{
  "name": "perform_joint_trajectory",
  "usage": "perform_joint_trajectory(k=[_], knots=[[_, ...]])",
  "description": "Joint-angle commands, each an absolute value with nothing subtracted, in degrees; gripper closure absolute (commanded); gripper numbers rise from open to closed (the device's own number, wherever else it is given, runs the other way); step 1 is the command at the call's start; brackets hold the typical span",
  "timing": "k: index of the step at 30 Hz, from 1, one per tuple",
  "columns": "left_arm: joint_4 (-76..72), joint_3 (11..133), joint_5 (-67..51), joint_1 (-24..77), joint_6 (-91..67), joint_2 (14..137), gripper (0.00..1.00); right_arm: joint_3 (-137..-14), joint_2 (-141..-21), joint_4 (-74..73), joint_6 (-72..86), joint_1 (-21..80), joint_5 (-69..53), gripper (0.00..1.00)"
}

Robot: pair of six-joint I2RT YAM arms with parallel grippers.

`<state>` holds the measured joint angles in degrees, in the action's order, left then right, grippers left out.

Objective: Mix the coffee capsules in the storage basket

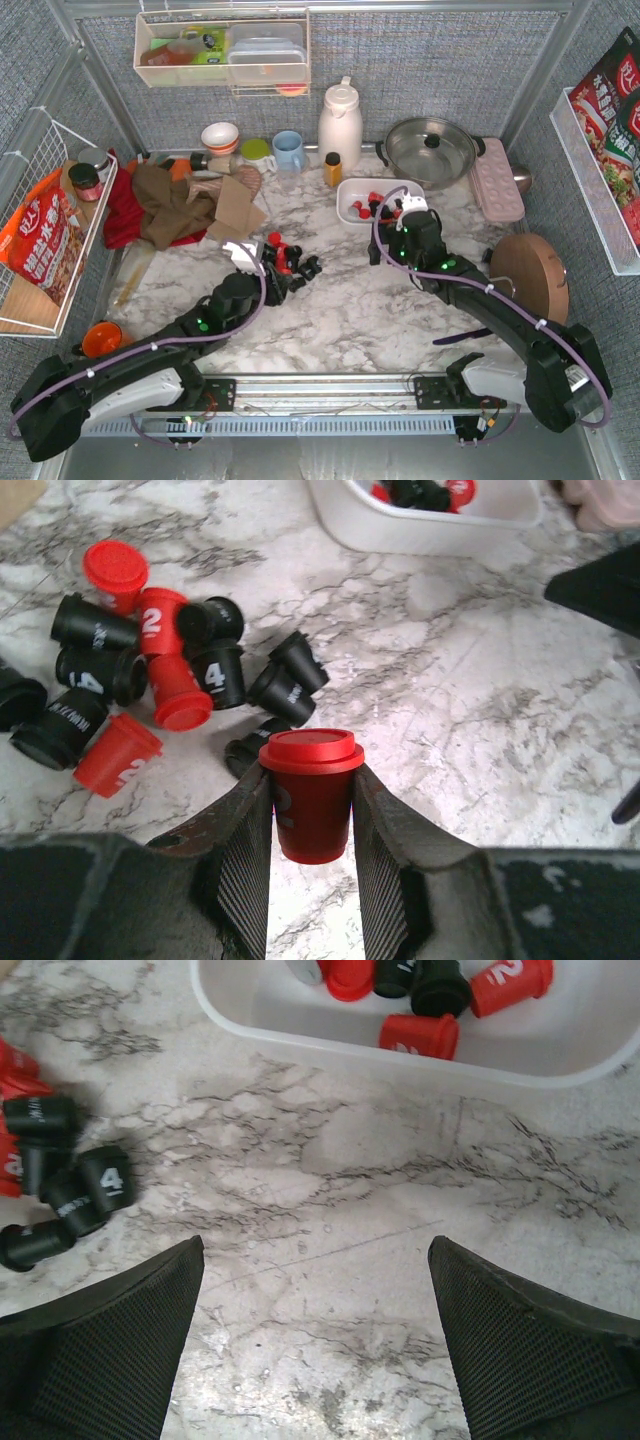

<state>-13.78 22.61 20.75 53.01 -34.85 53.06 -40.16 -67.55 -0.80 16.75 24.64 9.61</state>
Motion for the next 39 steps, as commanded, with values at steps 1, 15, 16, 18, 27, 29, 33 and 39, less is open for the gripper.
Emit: perform_joint_trajectory(k=[1, 15, 16, 18, 27, 29, 33, 39], knots=[[-24.3, 20.1, 16.3, 54.3, -28.4, 50.5, 0.64, -43.3, -68.1, -3.6, 16.7, 24.7, 4.4, 0.01], [-62.0, 8.6, 7.1, 57.8, -0.8, 57.5, 0.62, -55.6, -66.7, -20.9, 13.7, 35.7, -4.7, 0.02], [-63.3, 8.6, 6.5, 57.9, 0.4, 58.6, 0.62, -55.8, -66.5, -20.9, 14.6, 36.4, -5.8, 0.02], [-65.6, 8.8, 5.3, 58.2, 2.9, 60.9, 0.62, -56.0, -66.4, -20.2, 17.1, 37.9, -8.5, 0.02], [-67.8, 11.2, 3.6, 61.6, 8.7, 66.2, 0.63, -59.4, -68.1, -17.4, 20.7, 42.7, -13.1, 0.1], [-67.9, 11.7, 3.9, 62.2, 9.3, 66.5, 0.63, -59.8, -68.8, -16.9, 21.0, 43.4, -13.7, 0.12], [-67.9, 12.4, 4.2, 63.0, 10.2, 66.5, 0.63, -59.8, -69.8, -16.5, 21.4, 44.4, -13.6, 0.14], [-67.8, 13.4, 4.0, 63.8, 10.9, 66.4, 0.64, -59.8, -70.9, -16.6, 21.4, 45.0, -13.9, 0.18]])
